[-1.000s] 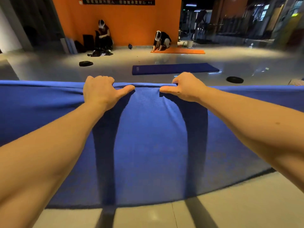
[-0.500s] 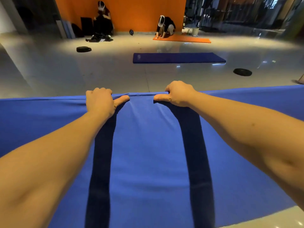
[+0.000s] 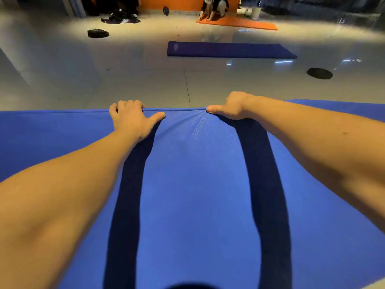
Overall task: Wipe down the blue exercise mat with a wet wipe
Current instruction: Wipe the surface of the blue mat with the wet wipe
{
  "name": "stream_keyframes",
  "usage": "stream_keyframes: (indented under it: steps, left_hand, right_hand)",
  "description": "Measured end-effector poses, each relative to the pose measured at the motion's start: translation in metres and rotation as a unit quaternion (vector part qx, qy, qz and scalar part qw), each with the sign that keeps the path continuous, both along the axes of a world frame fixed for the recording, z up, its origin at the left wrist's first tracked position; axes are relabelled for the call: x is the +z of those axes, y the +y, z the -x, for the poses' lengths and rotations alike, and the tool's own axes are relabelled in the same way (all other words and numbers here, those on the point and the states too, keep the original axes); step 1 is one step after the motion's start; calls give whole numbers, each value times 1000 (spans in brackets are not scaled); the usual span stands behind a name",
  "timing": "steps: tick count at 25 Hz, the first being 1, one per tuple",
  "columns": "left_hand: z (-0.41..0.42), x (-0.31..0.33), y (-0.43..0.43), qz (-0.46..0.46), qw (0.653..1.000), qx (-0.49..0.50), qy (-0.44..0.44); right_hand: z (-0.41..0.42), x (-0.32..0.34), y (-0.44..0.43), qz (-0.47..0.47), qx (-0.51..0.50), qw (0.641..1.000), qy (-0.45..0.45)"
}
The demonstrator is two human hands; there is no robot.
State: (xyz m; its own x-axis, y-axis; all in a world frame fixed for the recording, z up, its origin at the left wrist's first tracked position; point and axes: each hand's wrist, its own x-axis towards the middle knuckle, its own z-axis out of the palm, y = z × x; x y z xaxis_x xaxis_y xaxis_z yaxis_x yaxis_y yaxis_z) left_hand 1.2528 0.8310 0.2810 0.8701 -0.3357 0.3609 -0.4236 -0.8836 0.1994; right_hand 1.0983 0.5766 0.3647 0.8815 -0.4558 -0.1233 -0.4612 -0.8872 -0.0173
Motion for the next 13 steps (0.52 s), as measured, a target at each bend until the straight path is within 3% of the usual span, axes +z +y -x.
stream_keyframes:
  steps: [4,9,13]
  left_hand:
    - [-16,-32,-10,25,997,22,68]
    - [-19,-81,-26,-13,998,-1,69]
    - [4,-141,-48,-59,986,-22,157]
  right_hand:
    - [-16,-48,-15,6,-18,995,-98]
    - [-35,-154,-44,-69,-35,979,-191]
    - [-64,-205,-62,-86,-28,979,-181]
